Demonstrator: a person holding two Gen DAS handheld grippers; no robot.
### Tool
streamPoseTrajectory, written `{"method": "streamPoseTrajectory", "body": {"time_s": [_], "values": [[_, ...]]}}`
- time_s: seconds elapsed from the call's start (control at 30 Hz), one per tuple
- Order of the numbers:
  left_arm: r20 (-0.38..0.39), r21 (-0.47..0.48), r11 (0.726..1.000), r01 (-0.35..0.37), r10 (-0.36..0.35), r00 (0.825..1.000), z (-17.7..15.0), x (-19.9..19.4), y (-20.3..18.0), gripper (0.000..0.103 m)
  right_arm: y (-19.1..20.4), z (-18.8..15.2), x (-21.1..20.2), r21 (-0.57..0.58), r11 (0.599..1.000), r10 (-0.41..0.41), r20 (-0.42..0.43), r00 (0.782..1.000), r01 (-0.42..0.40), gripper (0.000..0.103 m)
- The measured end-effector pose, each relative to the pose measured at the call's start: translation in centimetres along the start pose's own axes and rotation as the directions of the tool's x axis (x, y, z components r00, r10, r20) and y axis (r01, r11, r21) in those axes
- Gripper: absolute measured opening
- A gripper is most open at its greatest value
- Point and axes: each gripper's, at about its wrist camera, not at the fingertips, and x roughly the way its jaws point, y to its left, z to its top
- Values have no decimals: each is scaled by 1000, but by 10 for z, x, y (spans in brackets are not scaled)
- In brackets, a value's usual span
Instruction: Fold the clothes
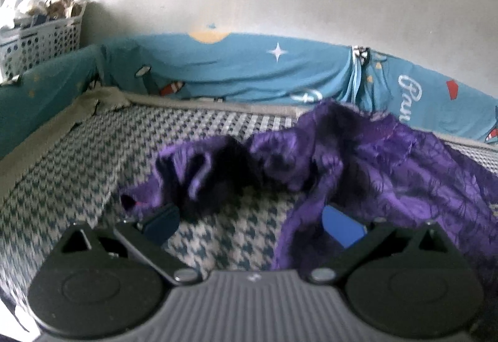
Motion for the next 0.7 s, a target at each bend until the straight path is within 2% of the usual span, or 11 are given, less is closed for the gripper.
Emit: {"method": "streamPoseTrajectory", "body": {"time_s": [0.17, 0.33, 0.4, 0.47, 0.53, 0.7], "values": [[15, 1, 1000, -4, 4, 1000, 15, 2, 13, 102, 42, 4, 29, -140, 987, 70, -38, 997, -74, 35], [5, -29, 1000, -3, 4, 1000, 13, 1, 22, 102, 69, 3, 54, -202, 973, 98, -77, 992, -112, 37], [8, -34, 999, -7, 7, 1000, 13, 0, 24, 102, 78, 0, 61, -234, 966, 93, -83, 992, -110, 40], [14, -46, 999, -6, 6, 1000, 13, -3, 27, 103, 86, -2, 67, -264, 958, 89, -82, 993, -107, 49], [18, -64, 998, 0, 1, 1000, 13, -4, 30, 103, 92, -5, 72, -289, 951, 87, -81, 993, -107, 53], [32, -101, 995, 7, -4, 999, 13, -9, 36, 103, 106, -15, 89, -374, 923, 66, -78, 995, -91, 59]]}}
